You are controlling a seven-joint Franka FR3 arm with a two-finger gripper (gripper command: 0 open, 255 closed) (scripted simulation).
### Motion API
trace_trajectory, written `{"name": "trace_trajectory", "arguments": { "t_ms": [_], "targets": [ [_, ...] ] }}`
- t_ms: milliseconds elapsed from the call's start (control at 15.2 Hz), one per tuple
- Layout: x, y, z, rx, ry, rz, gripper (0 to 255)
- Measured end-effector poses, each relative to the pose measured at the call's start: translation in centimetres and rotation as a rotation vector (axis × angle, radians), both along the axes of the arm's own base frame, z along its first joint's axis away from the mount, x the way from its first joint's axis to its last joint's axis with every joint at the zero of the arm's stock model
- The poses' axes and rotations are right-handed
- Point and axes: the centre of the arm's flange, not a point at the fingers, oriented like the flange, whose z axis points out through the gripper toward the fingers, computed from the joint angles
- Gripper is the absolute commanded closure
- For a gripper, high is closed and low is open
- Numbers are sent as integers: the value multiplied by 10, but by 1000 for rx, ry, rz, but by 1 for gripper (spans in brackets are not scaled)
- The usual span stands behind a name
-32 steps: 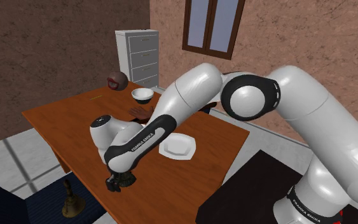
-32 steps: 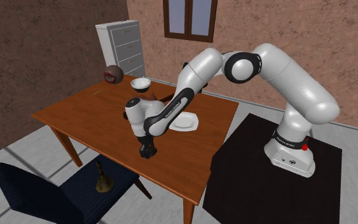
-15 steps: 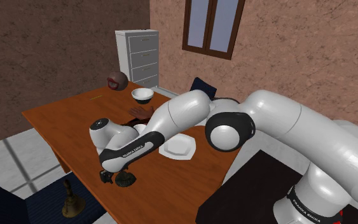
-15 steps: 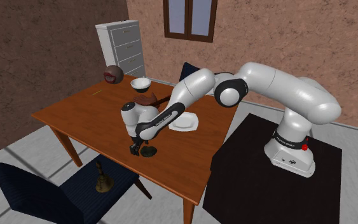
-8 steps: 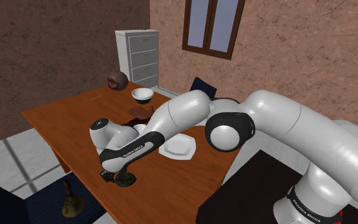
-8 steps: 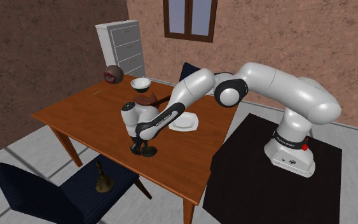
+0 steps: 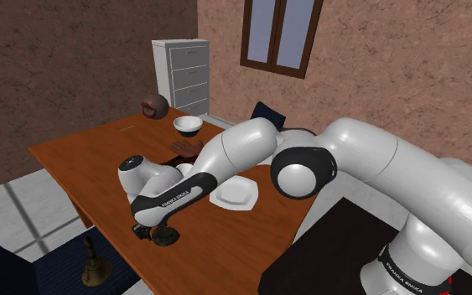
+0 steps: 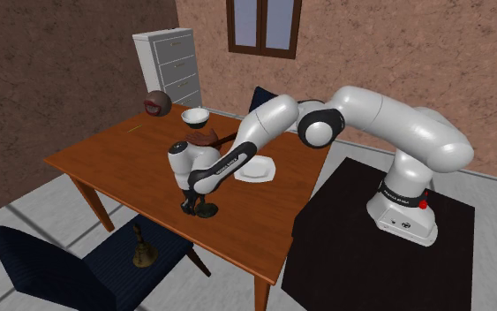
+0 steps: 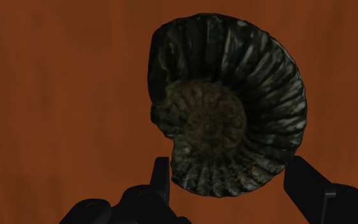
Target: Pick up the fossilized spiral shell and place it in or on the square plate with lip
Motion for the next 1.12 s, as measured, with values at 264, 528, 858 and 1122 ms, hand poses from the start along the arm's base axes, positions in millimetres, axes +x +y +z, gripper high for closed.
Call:
{"name": "trace_trajectory", "arguments": {
  "t_ms": [264, 528, 858, 1122],
  "targets": [
    [0, 0, 19, 0, 0, 0, 255],
    [0, 0, 41, 0, 0, 0, 255],
    [2, 1, 66, 1, -1, 0, 255],
    [1, 0, 77, 1, -1, 0, 0]
  ]
}}
